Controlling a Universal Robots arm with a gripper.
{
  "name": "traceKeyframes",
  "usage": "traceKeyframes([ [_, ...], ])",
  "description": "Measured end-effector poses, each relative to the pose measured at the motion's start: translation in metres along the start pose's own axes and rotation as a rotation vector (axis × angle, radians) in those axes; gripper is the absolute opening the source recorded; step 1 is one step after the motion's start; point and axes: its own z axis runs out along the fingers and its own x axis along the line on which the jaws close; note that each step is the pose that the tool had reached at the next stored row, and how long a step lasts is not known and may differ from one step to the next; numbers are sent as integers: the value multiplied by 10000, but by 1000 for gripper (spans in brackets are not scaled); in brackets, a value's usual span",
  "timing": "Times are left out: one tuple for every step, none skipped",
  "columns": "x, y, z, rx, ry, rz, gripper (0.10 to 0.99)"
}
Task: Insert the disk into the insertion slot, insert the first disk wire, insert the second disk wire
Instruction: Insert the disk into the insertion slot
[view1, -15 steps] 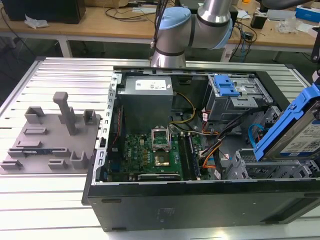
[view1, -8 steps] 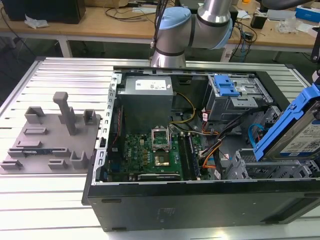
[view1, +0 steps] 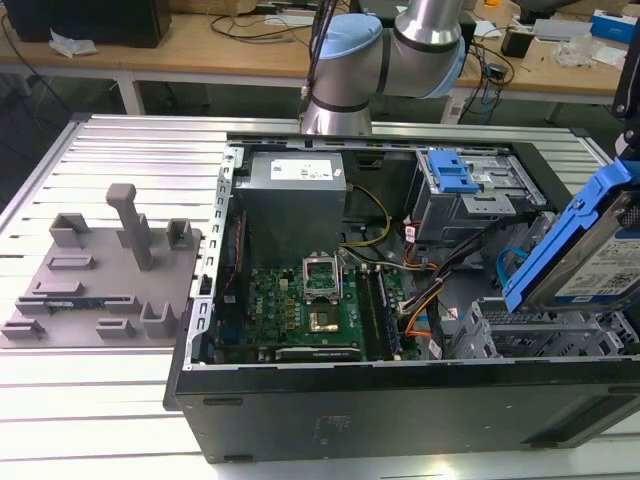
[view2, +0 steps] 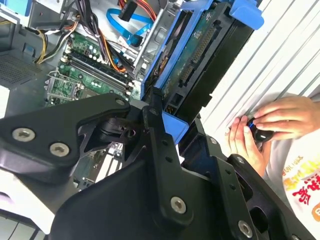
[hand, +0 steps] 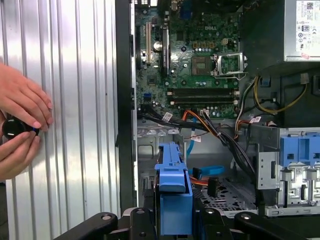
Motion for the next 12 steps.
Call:
traceKeyframes([
  [-9,3,1,1,3,1,365],
  [-23,6,3,0,9,-1,365],
  [-33,9,5,0,11,-2,365],
  [-50,13,8,0,18,-1,365],
  [-60,16,11,0,22,-1,365],
  [-74,18,15,1,27,-2,365],
  [-97,23,22,1,38,-3,365],
  [-111,27,25,1,50,-3,365],
  [-119,30,30,1,57,-3,365],
  [-129,36,38,1,65,-3,365],
  [-135,41,43,1,70,-3,365],
  [-140,45,48,1,73,-3,365],
])
